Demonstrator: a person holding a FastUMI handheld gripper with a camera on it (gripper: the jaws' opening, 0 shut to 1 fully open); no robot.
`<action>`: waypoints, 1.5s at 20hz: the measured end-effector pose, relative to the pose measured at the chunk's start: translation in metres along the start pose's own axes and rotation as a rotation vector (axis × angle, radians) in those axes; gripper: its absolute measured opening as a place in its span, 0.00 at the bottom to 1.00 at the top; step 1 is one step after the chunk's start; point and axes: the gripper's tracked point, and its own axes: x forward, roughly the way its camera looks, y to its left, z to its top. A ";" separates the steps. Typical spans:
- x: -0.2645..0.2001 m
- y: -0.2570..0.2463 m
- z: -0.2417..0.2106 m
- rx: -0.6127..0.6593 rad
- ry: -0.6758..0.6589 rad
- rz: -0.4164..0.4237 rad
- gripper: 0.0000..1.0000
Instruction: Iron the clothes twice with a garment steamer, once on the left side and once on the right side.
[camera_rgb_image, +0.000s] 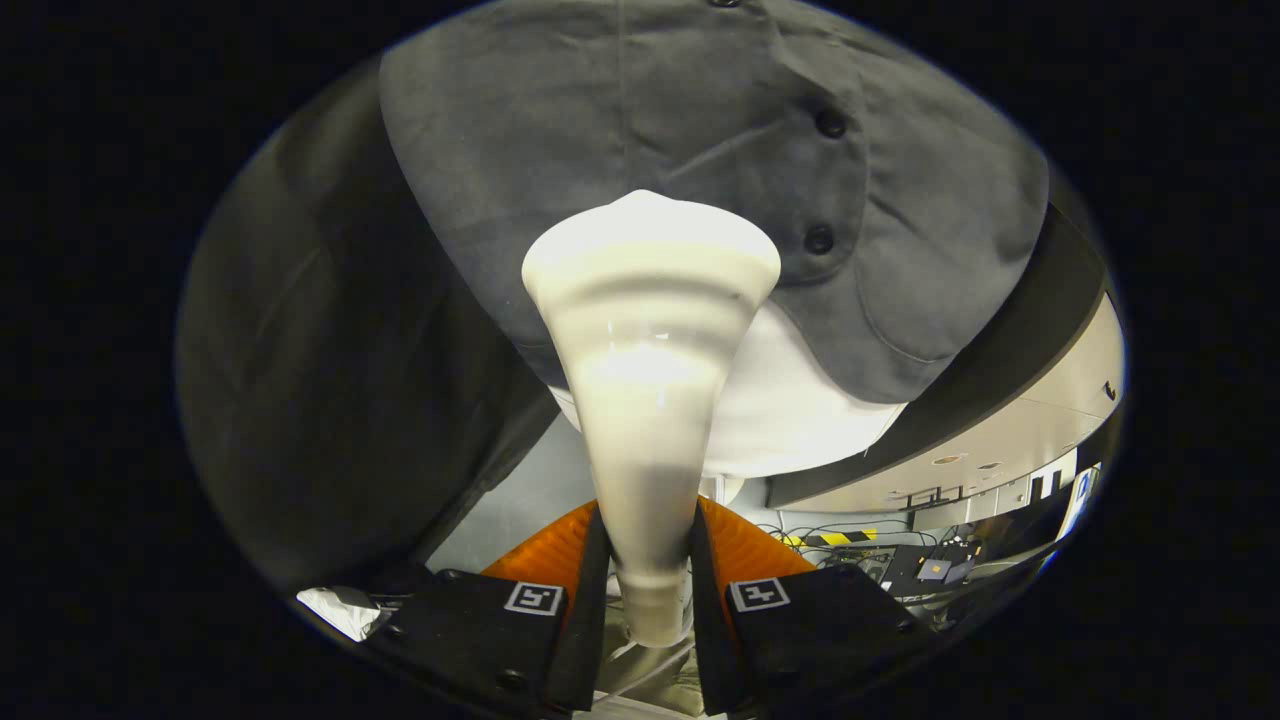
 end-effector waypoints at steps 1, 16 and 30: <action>-0.012 -0.002 0.008 -0.002 -0.018 0.009 0.46; -0.213 -0.150 0.134 0.006 -0.402 -0.020 0.46; -0.375 -0.241 0.197 0.037 -0.718 -0.125 0.46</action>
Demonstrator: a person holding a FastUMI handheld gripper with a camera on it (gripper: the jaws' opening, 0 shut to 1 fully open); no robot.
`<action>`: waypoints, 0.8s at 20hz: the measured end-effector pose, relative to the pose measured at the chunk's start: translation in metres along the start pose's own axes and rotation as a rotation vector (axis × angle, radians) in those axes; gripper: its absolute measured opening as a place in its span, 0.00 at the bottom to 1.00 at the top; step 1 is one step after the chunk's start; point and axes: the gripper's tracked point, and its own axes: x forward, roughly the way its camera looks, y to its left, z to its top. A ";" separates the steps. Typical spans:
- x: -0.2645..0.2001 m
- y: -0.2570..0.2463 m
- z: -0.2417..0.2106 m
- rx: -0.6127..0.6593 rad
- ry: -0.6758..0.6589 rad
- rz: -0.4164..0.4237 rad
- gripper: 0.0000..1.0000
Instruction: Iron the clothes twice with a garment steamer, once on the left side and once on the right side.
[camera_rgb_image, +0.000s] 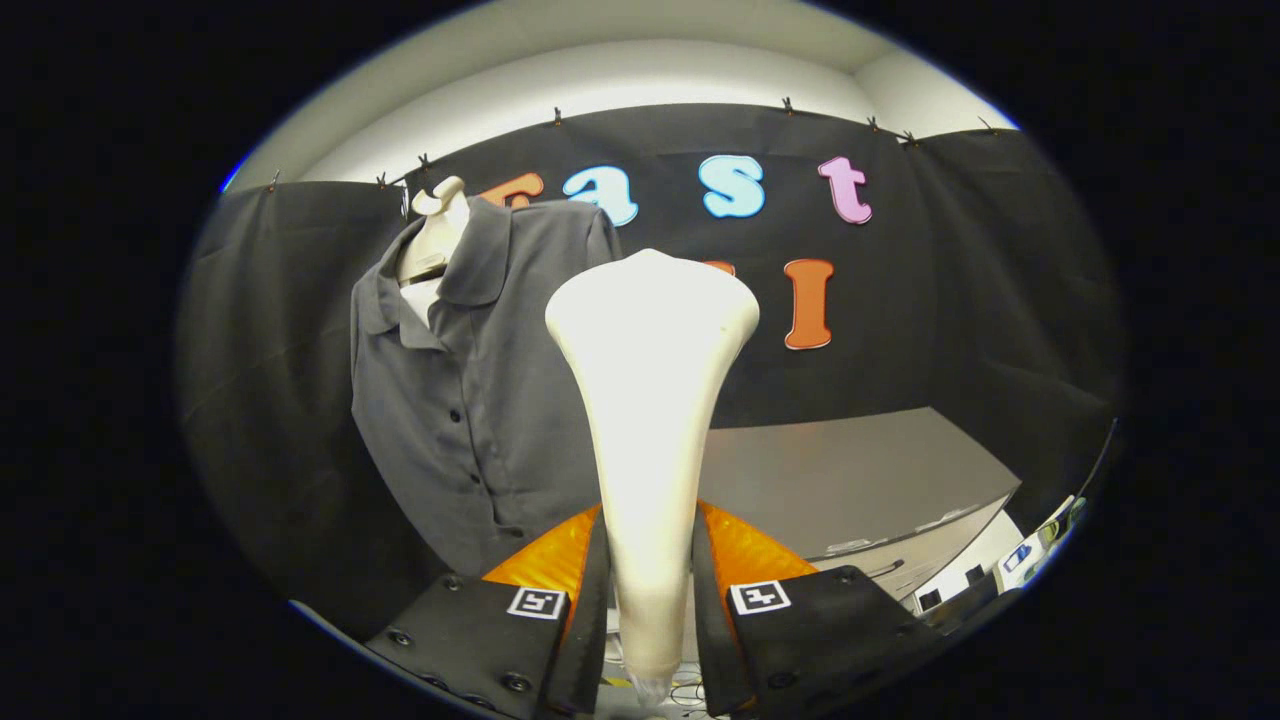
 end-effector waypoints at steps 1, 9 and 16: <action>-0.006 -0.005 0.010 -0.003 -0.020 -0.015 0.46; -0.051 -0.041 0.055 0.003 -0.162 -0.094 0.46; -0.073 -0.041 0.085 -0.009 -0.276 -0.119 0.46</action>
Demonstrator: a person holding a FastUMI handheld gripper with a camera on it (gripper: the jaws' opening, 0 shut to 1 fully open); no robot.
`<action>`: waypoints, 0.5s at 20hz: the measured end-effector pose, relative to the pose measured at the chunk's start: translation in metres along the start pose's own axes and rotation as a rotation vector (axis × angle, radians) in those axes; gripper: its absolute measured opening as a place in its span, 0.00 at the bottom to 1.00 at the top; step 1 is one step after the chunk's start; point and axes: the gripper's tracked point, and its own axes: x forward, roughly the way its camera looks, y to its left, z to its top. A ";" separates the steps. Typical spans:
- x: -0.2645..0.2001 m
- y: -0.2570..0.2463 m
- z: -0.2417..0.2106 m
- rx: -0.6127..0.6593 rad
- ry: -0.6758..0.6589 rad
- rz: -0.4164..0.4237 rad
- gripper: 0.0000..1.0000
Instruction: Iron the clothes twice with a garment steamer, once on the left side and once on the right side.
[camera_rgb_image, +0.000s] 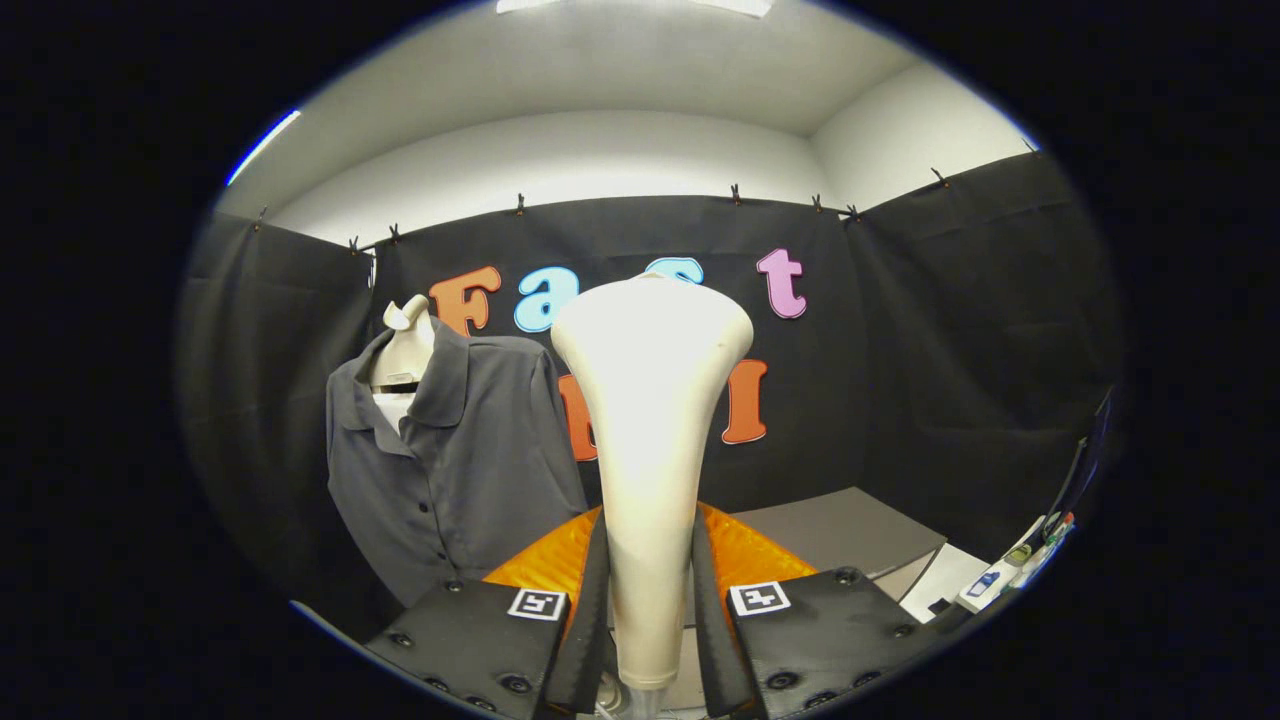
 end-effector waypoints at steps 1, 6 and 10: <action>0.000 0.008 -0.004 -0.004 -0.010 0.003 0.46; -0.001 0.012 -0.008 -0.009 -0.017 0.009 0.46; 0.001 0.010 -0.015 -0.003 -0.008 0.010 0.46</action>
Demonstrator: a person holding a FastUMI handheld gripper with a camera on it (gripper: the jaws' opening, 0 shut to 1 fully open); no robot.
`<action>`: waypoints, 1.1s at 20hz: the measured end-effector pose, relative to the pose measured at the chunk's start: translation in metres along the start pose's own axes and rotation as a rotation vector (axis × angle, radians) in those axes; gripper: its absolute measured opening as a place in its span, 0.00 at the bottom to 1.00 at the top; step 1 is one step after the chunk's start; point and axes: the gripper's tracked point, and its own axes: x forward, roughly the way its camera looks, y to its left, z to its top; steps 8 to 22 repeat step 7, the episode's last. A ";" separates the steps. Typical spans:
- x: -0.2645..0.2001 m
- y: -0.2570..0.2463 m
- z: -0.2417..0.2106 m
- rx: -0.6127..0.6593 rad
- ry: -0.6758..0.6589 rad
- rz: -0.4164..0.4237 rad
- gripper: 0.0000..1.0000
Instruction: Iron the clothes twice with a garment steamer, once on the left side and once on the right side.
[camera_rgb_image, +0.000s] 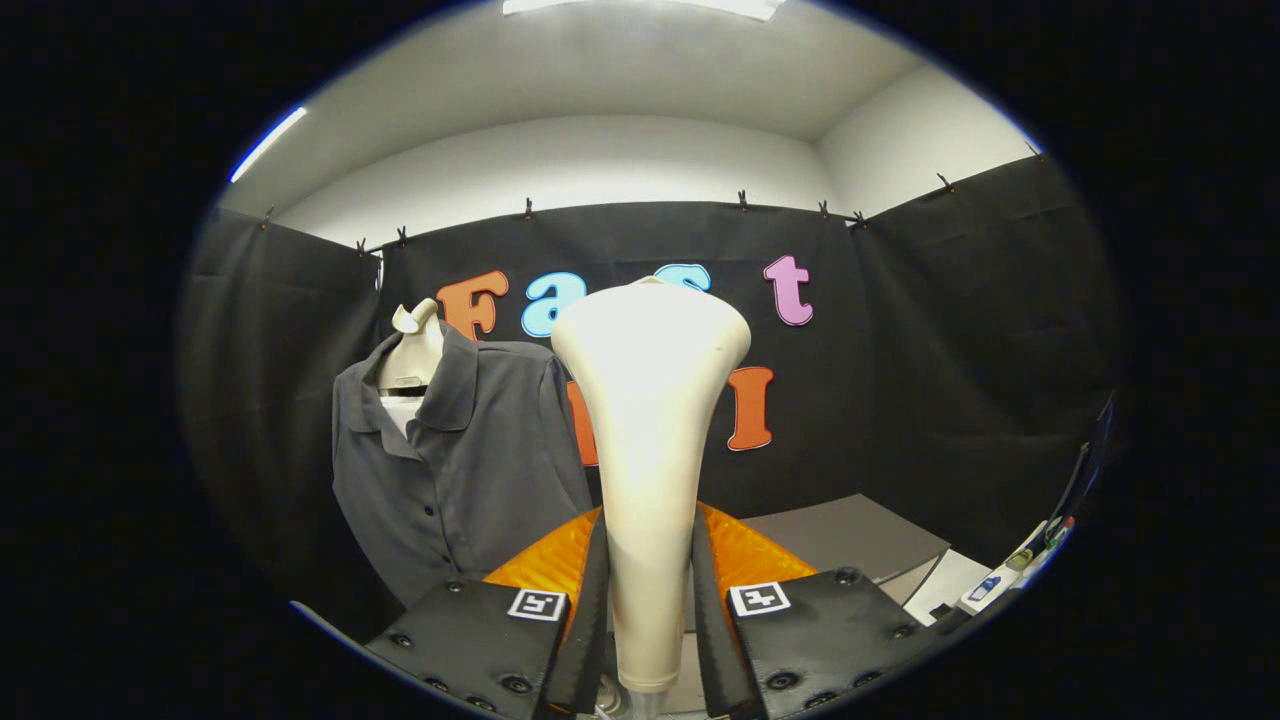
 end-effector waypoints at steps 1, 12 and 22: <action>0.000 -0.001 0.000 0.001 0.000 0.001 0.46; 0.002 -0.001 0.000 0.003 -0.001 0.008 0.46; 0.002 -0.001 0.000 0.003 -0.001 0.008 0.46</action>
